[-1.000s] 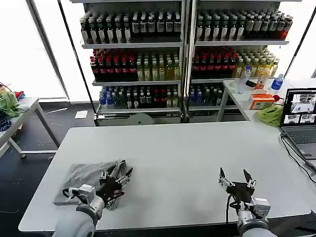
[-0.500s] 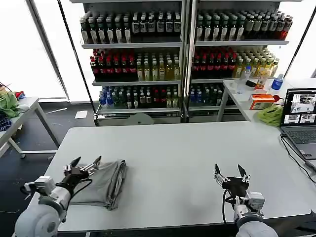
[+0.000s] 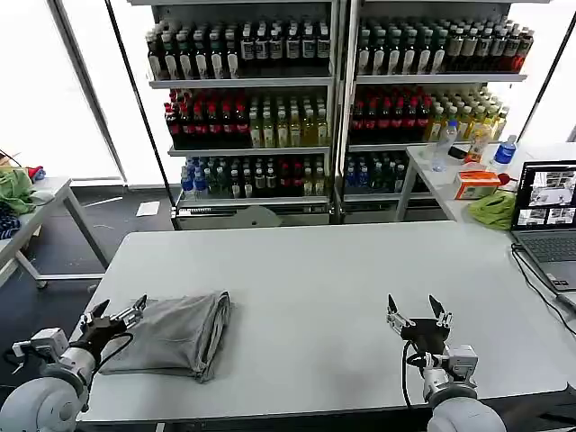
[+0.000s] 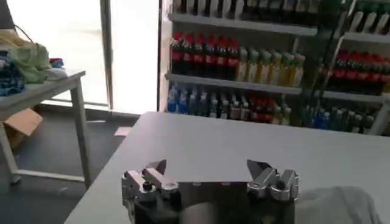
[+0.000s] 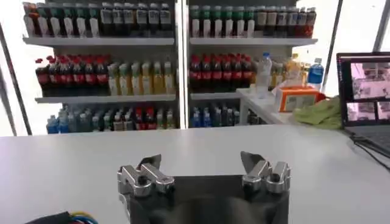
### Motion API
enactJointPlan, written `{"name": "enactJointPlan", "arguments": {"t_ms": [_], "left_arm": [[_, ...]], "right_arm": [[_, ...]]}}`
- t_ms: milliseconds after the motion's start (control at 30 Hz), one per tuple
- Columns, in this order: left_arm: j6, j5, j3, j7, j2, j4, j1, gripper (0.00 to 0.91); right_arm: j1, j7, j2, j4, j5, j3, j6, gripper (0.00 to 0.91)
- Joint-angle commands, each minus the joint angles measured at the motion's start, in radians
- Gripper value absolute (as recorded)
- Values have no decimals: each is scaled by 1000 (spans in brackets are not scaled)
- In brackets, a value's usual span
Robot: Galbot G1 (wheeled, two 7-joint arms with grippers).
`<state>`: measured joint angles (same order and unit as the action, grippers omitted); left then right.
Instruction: Fold and organize the clothes.
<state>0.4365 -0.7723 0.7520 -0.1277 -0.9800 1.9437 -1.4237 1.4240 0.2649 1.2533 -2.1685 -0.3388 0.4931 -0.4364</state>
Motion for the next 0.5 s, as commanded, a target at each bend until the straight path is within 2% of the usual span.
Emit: {"name": "enactJointPlan", "arguments": {"t_ms": [33,500], "left_arm": [[-13,32,8,17,5,-98,-6,907],[-34,81,-44,43,-14,-147,-5,907]], "right_arm": [[-2,1,-2,-4,-1,0,-1,907],[15,1,5,-3,2,9,4,907]]}}
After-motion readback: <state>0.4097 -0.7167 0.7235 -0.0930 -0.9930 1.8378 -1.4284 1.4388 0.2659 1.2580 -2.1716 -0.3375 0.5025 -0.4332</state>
